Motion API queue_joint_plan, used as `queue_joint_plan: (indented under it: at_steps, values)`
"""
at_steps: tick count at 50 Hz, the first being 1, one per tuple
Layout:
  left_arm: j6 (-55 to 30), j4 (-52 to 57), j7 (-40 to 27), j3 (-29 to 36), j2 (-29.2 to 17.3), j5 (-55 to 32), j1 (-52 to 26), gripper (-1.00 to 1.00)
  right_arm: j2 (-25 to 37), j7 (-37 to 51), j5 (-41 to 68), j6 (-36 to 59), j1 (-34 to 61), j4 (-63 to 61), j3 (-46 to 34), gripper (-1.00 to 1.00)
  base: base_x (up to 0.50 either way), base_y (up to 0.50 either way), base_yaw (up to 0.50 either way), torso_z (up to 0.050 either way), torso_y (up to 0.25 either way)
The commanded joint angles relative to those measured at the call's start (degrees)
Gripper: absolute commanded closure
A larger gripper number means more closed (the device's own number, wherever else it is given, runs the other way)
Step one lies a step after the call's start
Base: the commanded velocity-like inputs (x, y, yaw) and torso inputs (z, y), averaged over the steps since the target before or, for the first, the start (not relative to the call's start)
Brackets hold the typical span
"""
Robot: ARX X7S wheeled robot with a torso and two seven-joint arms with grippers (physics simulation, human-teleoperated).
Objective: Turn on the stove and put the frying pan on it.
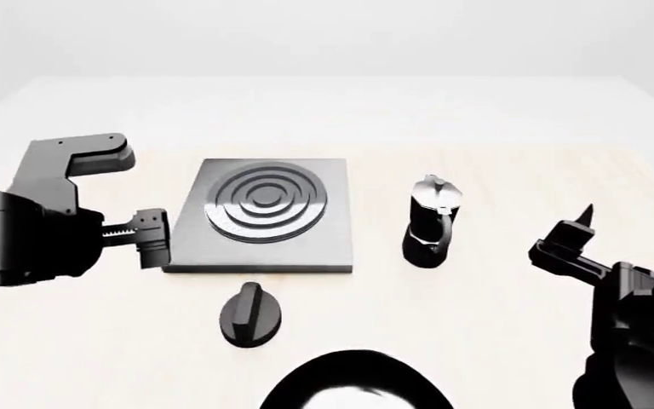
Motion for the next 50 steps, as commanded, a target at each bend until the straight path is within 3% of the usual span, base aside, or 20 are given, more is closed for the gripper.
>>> queue_joint_plan:
  at_steps: [1, 23, 41, 50]
  values:
    - [-0.4, -4.46, 6.94, -0.21, 1.11, 5.64, 1.07, -1.0, -1.07, -1.31, -0.28, -0.06, -0.01, 0.26, 0.94, -1.0, 0.0, 0.0, 0.0, 0.0, 0.0]
    - [1.42, -15.18, 30.8, 6.51, 5.06, 24.89, 0.9, -1.0, -0.66, -0.73, 0.43, -0.38, -0.15, 0.32, 0.61, -1.0, 0.0, 0.0, 0.0, 0.0, 0.0]
    - [3.7, -20.16, 42.45, 12.7, 8.68, 32.97, 1.8, -1.0, -0.26, -0.33, 0.88, -0.66, -0.23, 0.53, 0.13, -1.0, 0.0, 0.0, 0.0, 0.0, 0.0]
    - [3.98, -18.57, 41.12, 12.61, 9.8, 31.78, 3.9, -1.0, -0.11, -0.22, 1.26, -0.73, -0.27, 0.66, 0.16, -1.0, 0.0, 0.0, 0.0, 0.0, 0.0]
